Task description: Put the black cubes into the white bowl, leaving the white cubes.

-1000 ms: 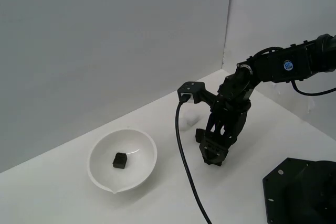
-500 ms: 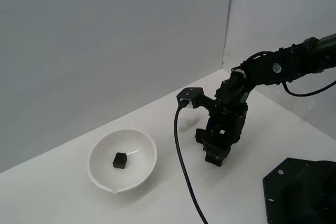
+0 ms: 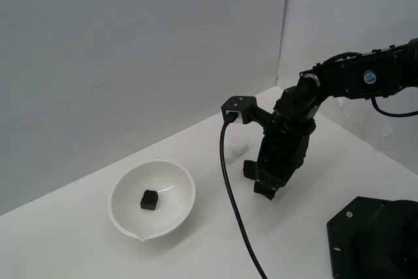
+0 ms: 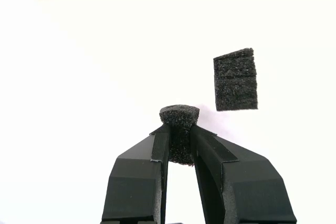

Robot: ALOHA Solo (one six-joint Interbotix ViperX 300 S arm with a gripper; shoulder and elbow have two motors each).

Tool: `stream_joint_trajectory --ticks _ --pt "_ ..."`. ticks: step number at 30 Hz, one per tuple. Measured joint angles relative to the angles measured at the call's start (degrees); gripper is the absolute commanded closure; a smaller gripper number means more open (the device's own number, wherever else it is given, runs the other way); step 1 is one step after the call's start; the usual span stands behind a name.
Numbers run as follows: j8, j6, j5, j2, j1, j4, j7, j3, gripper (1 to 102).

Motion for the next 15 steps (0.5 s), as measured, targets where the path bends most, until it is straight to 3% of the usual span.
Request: stream_joint_trajectory --ticks 8,15 --pt "0.09 -0.97 -6.33 8.00 0.00 -6.59 5.10 8.09 96" --pt "-0.62 -3.60 -12.39 9.93 -3.34 -12.66 5.63 10.20 96"
